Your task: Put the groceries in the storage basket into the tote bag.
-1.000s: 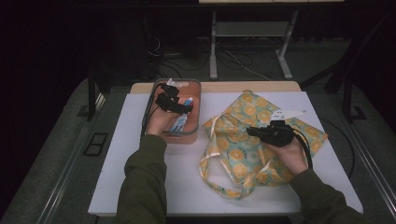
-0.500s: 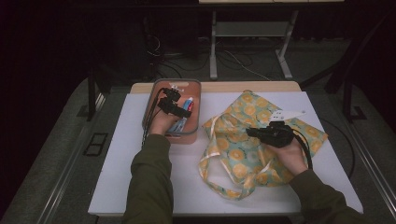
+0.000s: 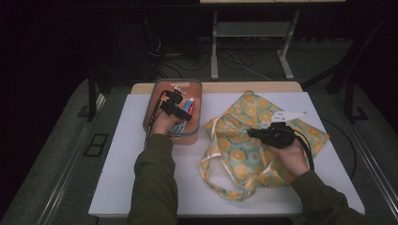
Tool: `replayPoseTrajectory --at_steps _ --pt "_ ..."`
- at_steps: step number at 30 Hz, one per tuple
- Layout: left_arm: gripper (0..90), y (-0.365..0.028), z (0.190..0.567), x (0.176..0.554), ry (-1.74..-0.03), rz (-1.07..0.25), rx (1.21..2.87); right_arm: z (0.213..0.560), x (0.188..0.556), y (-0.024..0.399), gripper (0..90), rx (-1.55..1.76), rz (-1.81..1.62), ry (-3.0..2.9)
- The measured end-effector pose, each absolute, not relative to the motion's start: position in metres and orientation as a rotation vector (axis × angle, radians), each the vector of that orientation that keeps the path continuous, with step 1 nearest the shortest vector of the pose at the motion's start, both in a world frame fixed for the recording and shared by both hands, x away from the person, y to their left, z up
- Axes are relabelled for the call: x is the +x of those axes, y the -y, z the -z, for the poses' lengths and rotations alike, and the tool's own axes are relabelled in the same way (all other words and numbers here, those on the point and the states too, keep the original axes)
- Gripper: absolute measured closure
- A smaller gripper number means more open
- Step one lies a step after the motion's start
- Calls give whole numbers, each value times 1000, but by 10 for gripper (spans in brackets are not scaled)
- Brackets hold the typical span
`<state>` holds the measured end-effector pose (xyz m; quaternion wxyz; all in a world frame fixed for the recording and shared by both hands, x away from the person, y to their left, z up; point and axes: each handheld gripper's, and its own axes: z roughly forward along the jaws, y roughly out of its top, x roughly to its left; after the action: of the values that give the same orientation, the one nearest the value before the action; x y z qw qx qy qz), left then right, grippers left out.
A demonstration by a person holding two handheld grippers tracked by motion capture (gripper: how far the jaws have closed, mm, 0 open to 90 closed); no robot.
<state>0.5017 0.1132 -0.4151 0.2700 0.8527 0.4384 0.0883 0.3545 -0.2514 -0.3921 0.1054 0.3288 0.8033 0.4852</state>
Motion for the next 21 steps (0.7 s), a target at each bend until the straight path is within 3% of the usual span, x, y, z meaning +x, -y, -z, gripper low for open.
replayPoseTrajectory --at_steps 9,14,21 --pt "459 -112 415 501 -1171 -233 2305 392 354 252 893 969 -1426 -2365" --pt "643 -109 414 499 -1110 -242 2335 392 354 252 893 966 -1428 -2360" --pt "740 -109 412 500 -1150 -273 2340 392 354 253 893 966 -1426 -2359"
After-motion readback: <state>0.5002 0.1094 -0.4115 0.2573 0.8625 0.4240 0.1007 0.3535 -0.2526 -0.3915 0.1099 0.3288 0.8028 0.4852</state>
